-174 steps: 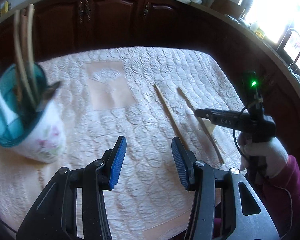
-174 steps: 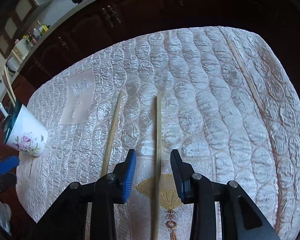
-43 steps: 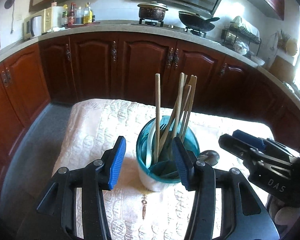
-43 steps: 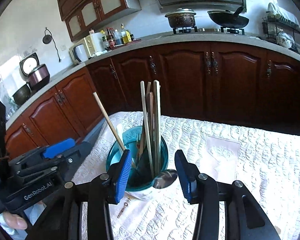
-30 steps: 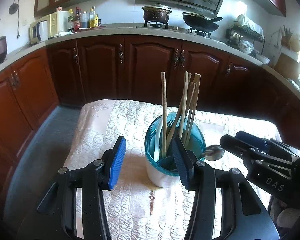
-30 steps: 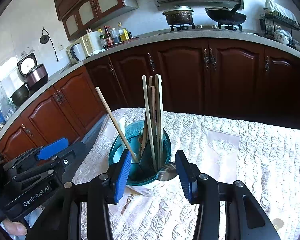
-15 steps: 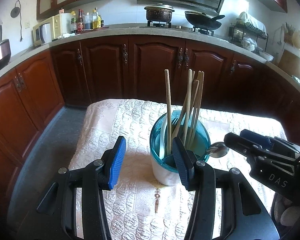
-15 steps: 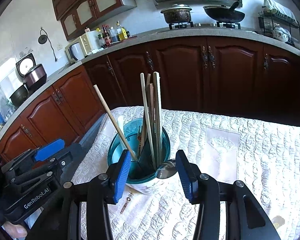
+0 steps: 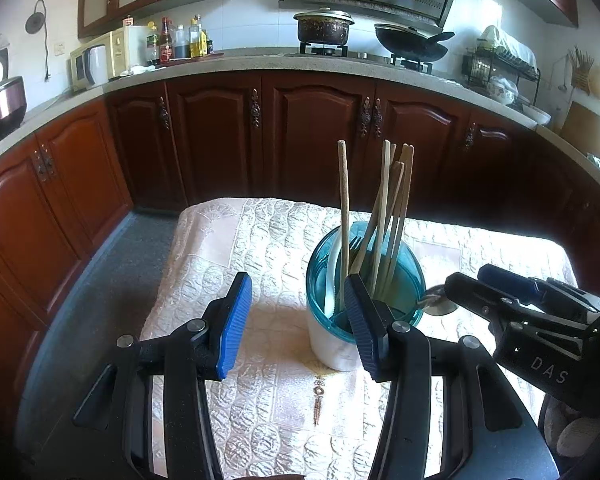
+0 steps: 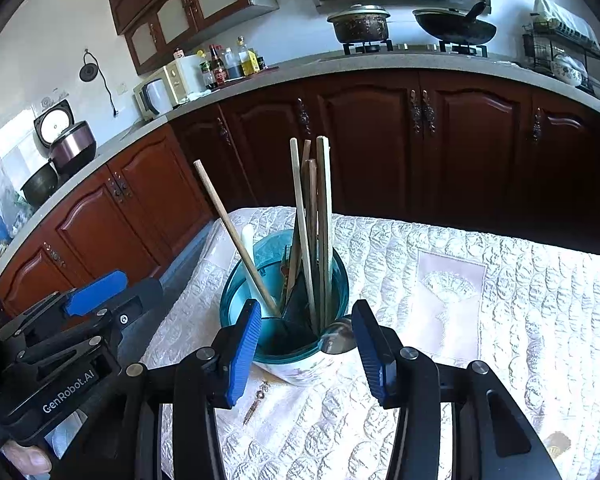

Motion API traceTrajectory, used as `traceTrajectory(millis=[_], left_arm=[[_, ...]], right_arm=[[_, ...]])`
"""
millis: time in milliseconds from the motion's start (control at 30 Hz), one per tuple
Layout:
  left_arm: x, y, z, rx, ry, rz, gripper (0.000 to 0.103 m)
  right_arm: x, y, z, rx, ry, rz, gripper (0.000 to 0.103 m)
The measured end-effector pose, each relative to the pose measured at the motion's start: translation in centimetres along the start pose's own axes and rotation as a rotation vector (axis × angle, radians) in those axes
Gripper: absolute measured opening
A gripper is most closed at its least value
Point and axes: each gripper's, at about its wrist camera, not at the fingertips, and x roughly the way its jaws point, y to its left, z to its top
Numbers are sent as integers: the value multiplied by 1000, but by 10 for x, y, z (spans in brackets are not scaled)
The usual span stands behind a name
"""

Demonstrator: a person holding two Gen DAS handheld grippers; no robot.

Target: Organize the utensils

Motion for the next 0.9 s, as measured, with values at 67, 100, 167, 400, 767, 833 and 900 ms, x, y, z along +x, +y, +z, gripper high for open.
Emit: traceTrajectory(millis=[67,100,167,400,767,833,900], left_arm=[[0,0,0,0,0,4,47],[0,0,0,1,0,8,47],[-1,1,0,0,0,10,47],[-1,2,0,-4,2,11,47],[1,1,0,0,11,6,47],[1,0,0,3,9,7,47],[1,0,0,3,10,6,47]], right_arm=[[1,1,0,-3,4,-1,45],[1,1,1,-4,6,-2,45],[2,0,1,-3,8,-2,45],[2,1,1,-4,9,-1,46],[4,2,2,-5,15,-1,46],[4,2,2,-5,14,0,46],[5,3,2,-6,16,0,46]])
